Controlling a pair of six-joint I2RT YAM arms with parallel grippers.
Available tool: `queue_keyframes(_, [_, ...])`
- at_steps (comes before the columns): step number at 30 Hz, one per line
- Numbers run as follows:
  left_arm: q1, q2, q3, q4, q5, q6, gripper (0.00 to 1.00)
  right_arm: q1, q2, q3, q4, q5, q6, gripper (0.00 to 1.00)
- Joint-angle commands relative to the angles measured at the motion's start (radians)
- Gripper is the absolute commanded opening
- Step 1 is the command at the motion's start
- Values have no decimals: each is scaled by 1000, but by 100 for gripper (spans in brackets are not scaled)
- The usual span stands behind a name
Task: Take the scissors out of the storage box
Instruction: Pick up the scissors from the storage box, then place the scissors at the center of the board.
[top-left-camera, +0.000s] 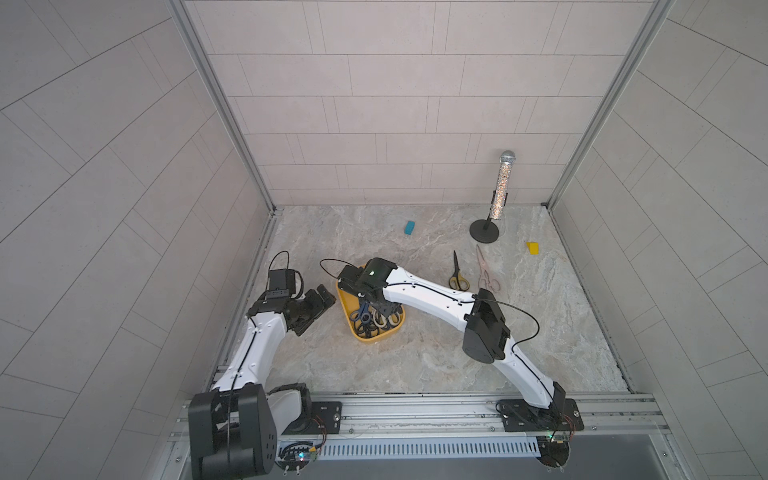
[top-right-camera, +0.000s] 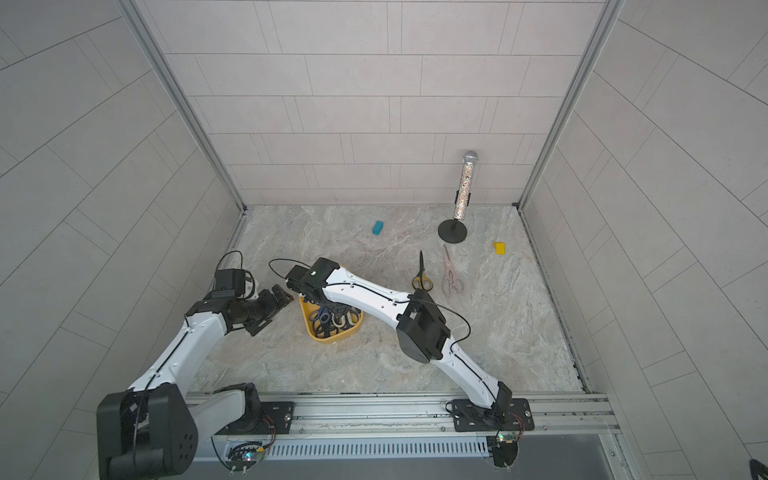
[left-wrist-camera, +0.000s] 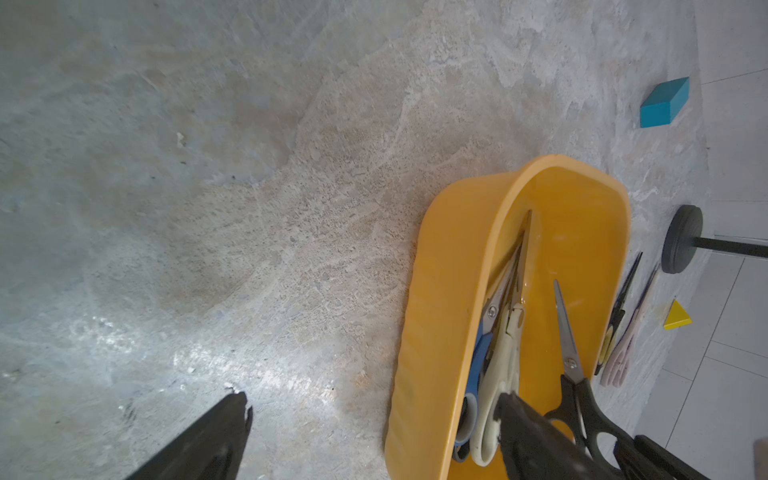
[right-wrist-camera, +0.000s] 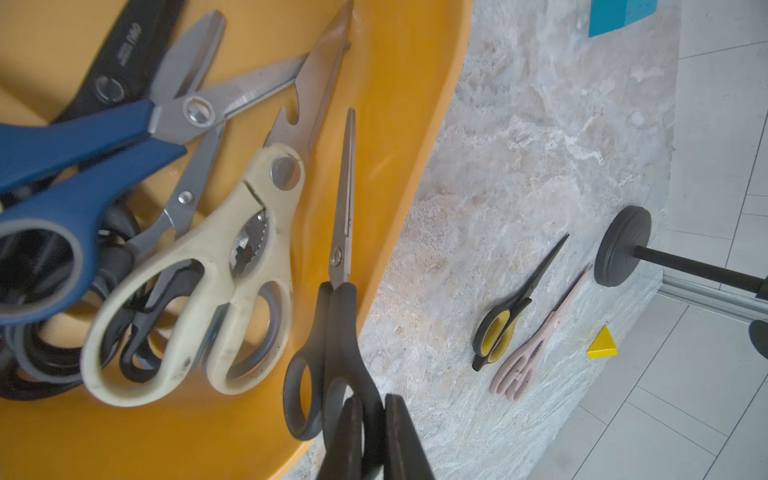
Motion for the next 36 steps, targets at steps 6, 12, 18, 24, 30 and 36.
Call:
queue_keyframes(6, [-3, -3, -4, -4, 3, 17, 100, -9, -42, 22, -73, -18, 16, 0])
queue_keyframes(12, [-3, 6, -3, -11, -12, 17, 100, -75, -129, -37, -6, -146, 65, 0])
queue_keyframes(18, [-3, 6, -1, -20, -41, 19, 100, -215, -330, -315, 237, -403, 136, 0])
queue_keyframes(24, [-3, 1, -4, -19, -62, 15, 100, -416, -591, -783, 726, -775, 269, 0])
queue_keyframes(30, [-3, 15, -8, -19, -75, 7, 100, -579, -702, -1029, 1003, -930, 367, 0])
queue_keyframes(36, [-4, 12, -22, -4, -74, -9, 100, -647, -678, -1103, 1039, -909, 291, 0])
